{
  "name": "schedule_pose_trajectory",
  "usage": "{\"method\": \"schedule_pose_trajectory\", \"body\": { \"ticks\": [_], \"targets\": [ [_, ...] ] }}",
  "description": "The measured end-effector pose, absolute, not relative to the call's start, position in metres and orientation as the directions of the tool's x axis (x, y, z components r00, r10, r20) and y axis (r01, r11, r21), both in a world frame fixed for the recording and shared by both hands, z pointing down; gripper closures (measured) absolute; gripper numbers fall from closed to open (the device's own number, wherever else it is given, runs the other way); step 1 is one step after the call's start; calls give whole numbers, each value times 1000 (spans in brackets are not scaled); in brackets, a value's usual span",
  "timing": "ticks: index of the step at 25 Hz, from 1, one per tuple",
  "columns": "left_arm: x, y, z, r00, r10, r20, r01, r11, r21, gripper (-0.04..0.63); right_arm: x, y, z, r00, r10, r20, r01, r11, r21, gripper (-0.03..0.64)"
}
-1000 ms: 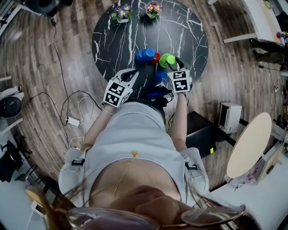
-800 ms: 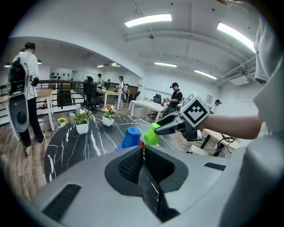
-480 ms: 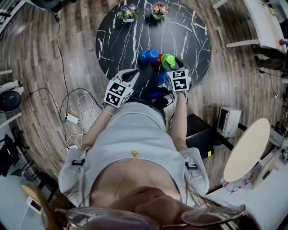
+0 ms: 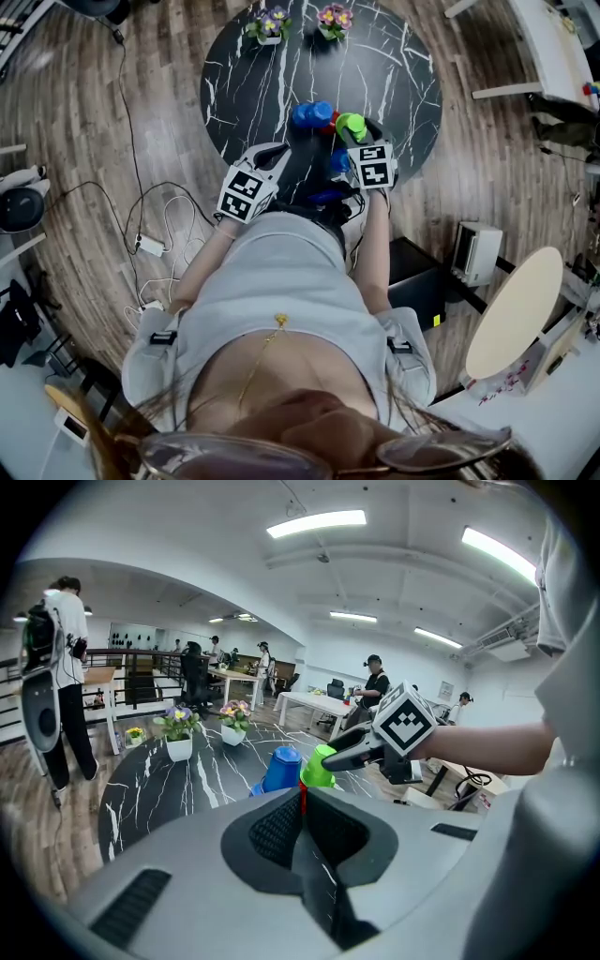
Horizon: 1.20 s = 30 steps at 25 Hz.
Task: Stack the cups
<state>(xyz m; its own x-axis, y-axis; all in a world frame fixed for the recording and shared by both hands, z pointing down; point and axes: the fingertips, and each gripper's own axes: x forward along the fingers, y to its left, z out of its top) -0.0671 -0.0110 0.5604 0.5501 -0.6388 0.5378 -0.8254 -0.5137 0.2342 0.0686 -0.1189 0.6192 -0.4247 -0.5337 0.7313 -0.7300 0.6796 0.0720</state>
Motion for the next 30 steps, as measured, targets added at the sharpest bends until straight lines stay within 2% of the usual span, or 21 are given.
{"method": "schedule_pose_trajectory", "body": {
  "ticks": [3,30],
  "targets": [
    [-67,-13,560,553,-637,537,-823,-515,237,557,67,-119,621,-434,-527,731,-719,691,71,341],
    [-52,-17,557,617,-583,528,-766,-598,235,557,96,-86,612,-408,-570,713,-793,609,33,337]
  ]
}}
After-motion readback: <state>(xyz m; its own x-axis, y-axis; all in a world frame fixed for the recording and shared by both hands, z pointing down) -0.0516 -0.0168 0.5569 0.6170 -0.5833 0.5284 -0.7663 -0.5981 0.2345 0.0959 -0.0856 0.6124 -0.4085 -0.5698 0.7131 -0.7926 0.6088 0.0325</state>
